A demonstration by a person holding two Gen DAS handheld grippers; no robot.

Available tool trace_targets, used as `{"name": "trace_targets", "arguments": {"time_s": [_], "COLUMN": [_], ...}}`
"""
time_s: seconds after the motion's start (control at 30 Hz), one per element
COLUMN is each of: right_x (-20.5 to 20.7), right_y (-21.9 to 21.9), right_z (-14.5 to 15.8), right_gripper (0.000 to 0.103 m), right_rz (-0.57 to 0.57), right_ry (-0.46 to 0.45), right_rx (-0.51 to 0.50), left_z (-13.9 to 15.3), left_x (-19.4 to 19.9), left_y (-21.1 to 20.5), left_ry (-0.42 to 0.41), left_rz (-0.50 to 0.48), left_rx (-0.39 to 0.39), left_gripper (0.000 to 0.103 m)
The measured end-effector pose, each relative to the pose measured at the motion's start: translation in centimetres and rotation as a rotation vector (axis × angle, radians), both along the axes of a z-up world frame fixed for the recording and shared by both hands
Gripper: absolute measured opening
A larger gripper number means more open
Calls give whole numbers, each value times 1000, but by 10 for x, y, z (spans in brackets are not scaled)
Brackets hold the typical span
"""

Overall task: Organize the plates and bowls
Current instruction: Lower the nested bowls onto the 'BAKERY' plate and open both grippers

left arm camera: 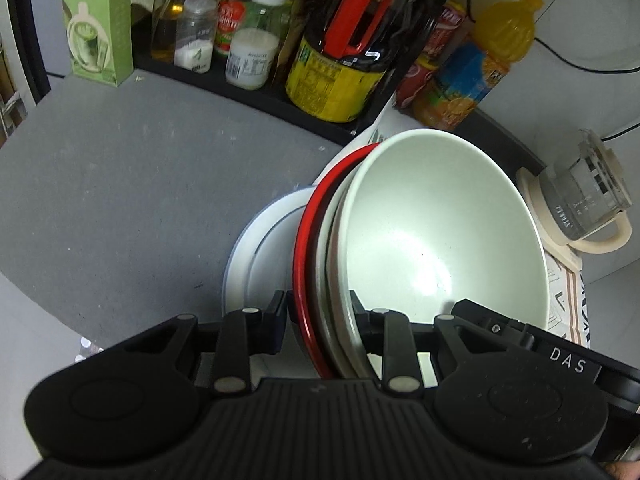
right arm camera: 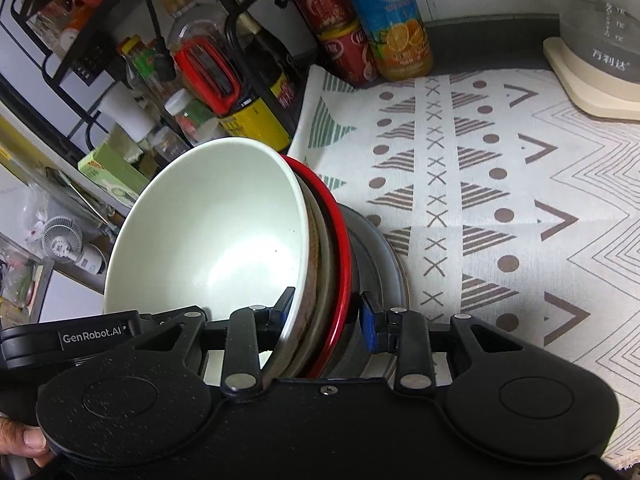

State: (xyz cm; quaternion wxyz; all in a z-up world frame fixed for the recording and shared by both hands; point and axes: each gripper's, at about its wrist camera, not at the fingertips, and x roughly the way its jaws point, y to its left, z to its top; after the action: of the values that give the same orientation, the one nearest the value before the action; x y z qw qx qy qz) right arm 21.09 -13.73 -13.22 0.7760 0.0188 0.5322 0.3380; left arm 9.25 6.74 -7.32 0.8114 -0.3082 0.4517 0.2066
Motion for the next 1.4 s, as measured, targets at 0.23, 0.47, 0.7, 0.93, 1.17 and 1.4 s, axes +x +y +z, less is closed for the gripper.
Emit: {"name": "trace_targets", "arguments": {"time_s": [0.23, 0.47, 0.7, 0.93, 1.17, 1.4], "right_x": [5, 4, 5, 4, 4, -4], "right_y": [3, 7, 6, 2, -10, -21], "right_z": [-9, -10, -11, -3, 10, 21], "right_gripper": [32, 33, 34, 54, 84, 103], "right_rz": [2, 11, 6, -2, -20, -39], "right_ry": [40, 41, 45, 2, -45, -83], "right_rx": [-25, -33, -36, -15, 46, 73], "left_z": [-12, -18, -18, -14, -1, 4], "left_x": [4, 2, 5, 9, 5, 0], "left_y": [3, 8, 8, 6, 5, 4], "left_ry": [36, 46, 53, 59, 43, 38], "left_rz": [-3, 12, 17, 4, 53, 68], "left_rx": [-25, -52, -52, -33, 37, 63], "left_gripper": [28, 28, 28, 32, 80, 89]}}
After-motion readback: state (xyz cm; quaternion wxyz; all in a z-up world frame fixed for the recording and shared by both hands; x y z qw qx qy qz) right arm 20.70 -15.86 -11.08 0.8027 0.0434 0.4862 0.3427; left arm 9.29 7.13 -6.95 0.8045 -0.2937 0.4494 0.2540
